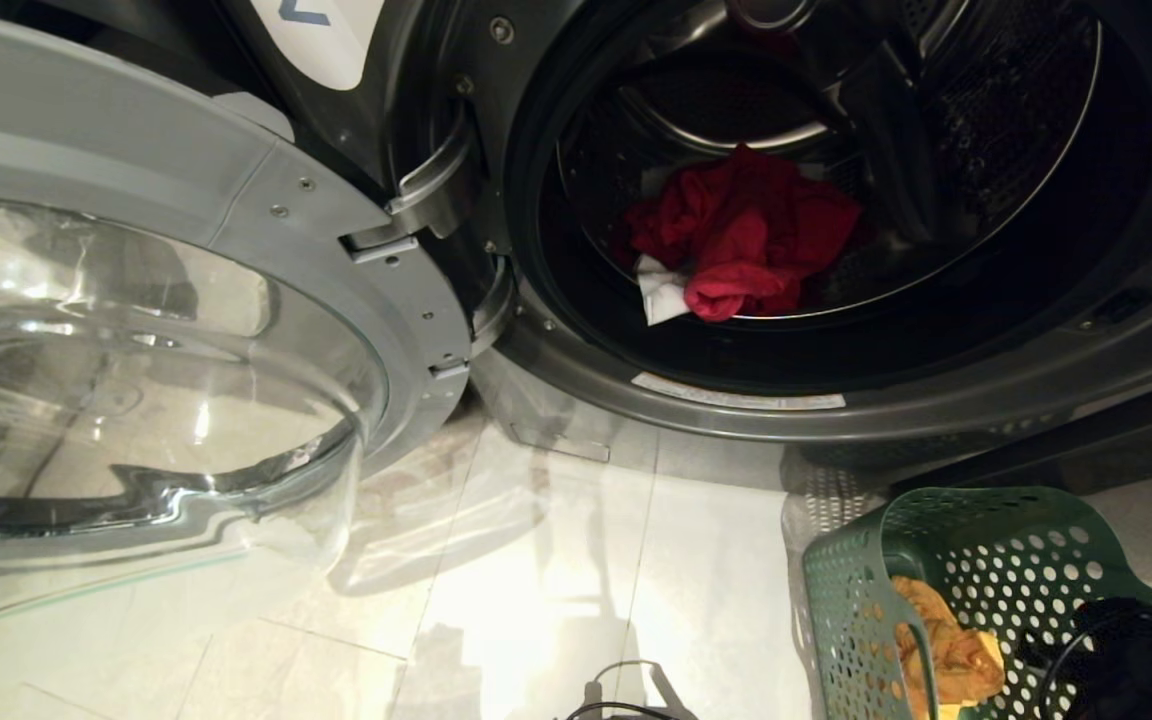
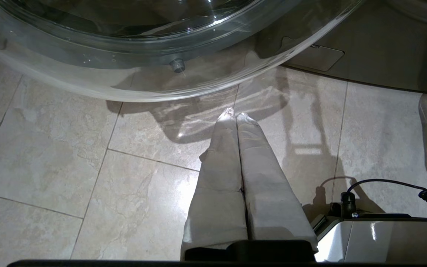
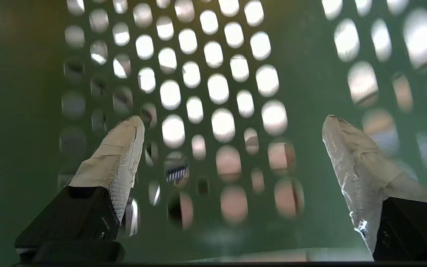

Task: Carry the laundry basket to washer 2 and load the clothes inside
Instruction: Place the clothes into the washing machine

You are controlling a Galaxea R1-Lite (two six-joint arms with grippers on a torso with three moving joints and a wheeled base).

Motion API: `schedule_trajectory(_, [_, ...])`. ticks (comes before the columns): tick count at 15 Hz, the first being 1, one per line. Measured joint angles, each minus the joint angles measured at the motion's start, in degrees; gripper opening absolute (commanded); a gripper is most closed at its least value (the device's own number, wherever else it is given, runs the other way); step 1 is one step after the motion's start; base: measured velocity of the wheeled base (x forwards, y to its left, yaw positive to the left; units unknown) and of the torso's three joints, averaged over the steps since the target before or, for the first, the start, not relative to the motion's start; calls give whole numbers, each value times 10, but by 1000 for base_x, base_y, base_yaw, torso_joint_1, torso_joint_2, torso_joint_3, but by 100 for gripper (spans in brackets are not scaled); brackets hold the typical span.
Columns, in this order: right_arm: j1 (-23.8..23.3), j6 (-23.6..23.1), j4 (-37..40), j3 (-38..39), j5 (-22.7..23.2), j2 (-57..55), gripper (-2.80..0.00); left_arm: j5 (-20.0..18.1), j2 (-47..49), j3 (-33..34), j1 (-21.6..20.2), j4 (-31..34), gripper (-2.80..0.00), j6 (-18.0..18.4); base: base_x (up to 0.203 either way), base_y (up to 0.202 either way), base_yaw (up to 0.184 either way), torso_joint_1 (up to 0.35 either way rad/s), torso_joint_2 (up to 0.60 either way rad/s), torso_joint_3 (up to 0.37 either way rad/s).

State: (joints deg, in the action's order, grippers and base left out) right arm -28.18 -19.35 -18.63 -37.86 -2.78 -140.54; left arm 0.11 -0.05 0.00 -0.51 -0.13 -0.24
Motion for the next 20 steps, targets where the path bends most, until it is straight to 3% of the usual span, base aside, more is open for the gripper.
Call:
schedule_trajectory(5, [39,4,-28,-136,5,-112,0,0,0,0,0,0,-280,0,0,0,0,0,0,0])
schedule_trajectory(8, [90,3,-31,-171,43,-143,0,0,0,0,0,0,-280,0,0,0,0,0,0,0])
schedule_trajectory(12, [153,25,-32,-213,45,-162,0,0,0,0,0,0,-280,0,0,0,0,0,0,0])
schedule_trajectory(15, [170,49,-31,-277,11,-181,0,0,0,0,0,0,-280,0,0,0,0,0,0,0])
schedule_trajectory(20, [169,52,-42,-349,-42,-207,0,0,0,0,0,0,-280,0,0,0,0,0,0,0])
